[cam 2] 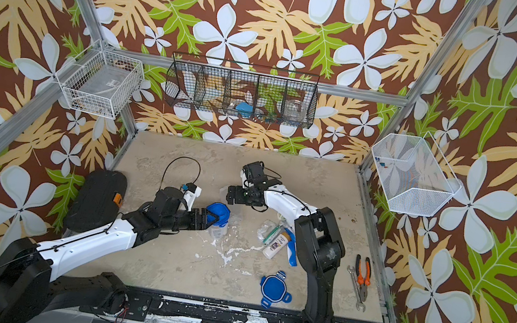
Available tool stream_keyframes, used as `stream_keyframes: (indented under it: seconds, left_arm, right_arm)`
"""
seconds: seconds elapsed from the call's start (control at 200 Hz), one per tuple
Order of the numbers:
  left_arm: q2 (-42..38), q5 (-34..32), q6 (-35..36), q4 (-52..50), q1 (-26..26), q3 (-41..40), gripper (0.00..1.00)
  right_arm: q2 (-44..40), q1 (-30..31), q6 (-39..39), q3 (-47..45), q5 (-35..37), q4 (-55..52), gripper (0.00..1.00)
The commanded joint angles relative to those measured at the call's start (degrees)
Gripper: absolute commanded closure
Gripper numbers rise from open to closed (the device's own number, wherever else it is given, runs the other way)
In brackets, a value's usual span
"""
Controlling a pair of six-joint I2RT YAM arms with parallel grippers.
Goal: Take out toiletry kits
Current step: Move the container to the center of the board.
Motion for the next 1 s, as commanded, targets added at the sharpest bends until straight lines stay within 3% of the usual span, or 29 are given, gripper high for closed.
stream_keyframes:
  seconds: [0.0, 0.11, 0.26, 0.39, 0.515, 0.791, 0.991]
  left_arm:
    - [-0.15, -2.36, 1.01, -4.05, 0.13, -0.52, 0.24]
    - [-0.59, -2.43, 0.93, -4.15, 0.13, -0.78, 0.24]
    - [-0.77, -2.54, 0.86, -4.16, 0.13, -1.36, 0.24]
    - [-0.86, -2.14, 0.82, -3.85, 0.13, -1.68, 0.24]
    - [-0.68, -1.90, 0.64, -3.41, 0.13, -1.74, 0.23]
    - [-0.39, -1.55, 0.75, -3.54, 0.12, -1.71, 0.22]
    - [-1.12, -1.18, 0.95, -4.91, 0.13, 0.73, 0.20]
  right_arm:
    - [2.95, 1.28, -3.77, 1.80, 0.54, -3.31, 0.04]
    - [5.41, 1.82, -3.35, 2.82, 3.10, -4.34, 0.11]
    - [3.58, -0.64, -0.85, 0.82, 9.07, -4.97, 0.32]
    - [0.19, -4.22, -0.76, -1.82, 16.28, -6.60, 0.35]
    - [0.46, -6.51, -2.20, -1.32, 19.64, -8.38, 0.33]
    - [1.80, -6.57, -3.21, 1.11, 21.07, -10.07, 0.06]
    - [-3.95, -6.56, -3.23, 3.28, 19.86, -10.42, 0.00]
